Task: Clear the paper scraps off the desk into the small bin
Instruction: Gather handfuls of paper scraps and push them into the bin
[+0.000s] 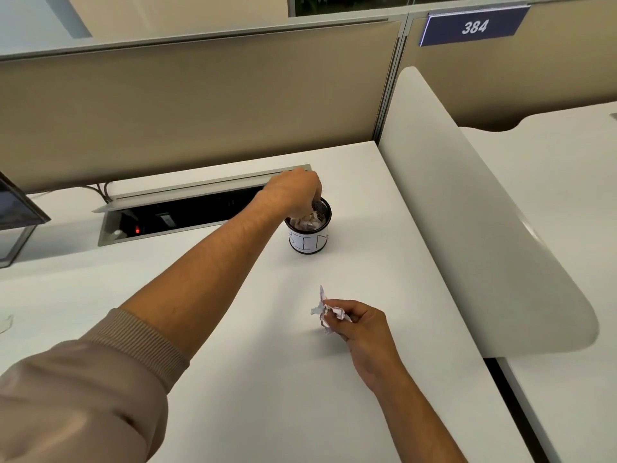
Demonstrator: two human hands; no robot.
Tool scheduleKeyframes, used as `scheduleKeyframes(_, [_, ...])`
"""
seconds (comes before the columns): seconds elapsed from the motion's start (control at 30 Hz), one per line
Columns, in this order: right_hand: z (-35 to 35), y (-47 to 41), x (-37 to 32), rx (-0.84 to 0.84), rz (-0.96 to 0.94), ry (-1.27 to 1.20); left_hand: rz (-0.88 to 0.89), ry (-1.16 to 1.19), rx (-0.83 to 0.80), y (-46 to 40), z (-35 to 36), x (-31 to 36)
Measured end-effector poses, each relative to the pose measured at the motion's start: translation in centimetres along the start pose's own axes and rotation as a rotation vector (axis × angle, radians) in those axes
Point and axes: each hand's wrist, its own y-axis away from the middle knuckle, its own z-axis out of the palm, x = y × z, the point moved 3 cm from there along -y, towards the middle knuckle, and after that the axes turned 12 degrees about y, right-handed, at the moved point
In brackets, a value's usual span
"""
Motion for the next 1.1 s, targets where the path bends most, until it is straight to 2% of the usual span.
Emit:
scheduleKeyframes(0.1, [-0.1, 0.0, 0.1, -0.001, -0.008, 0.008, -0.012, 0.006, 0.041, -0.1, -0.2, -0.1])
scheduleKeyframes(0.3, [-0.8, -0.1, 0.5, 0.001, 0.005, -0.013, -0.047, -0.041, -0.077, -0.8, 3.4, -0.2])
scheduleKeyframes(0.57, [-1.2, -0.8, 0.2, 0.01, 0.009, -0.004, -0.038, -0.018, -0.118, -2.0, 4.7, 0.0])
scheduleKeyframes(0.73, [-1.3, -1.7, -1.0, 0.02, -0.01, 0.036, -0.023, 0.057, -0.022, -1.4, 3.8, -0.7])
scheduleKeyframes(0.87, [-1.1, -2.7, -3.1, 0.028, -0.05, 0.07, -0.025, 0.232, 0.151, -0.2, 1.9, -1.9])
scheduleKeyframes(0.97, [-0.4, -3.8, -5.3, 0.039, -0.068, 0.114, -0.104, 0.339, 0.288, 1.0, 1.6, -3.5])
scheduleKeyframes(1.1, [0.9, -6.1, -8.5, 0.069, -0.128, 0.259, -0.212, 0.46, 0.347, 2.0, 3.1, -5.8])
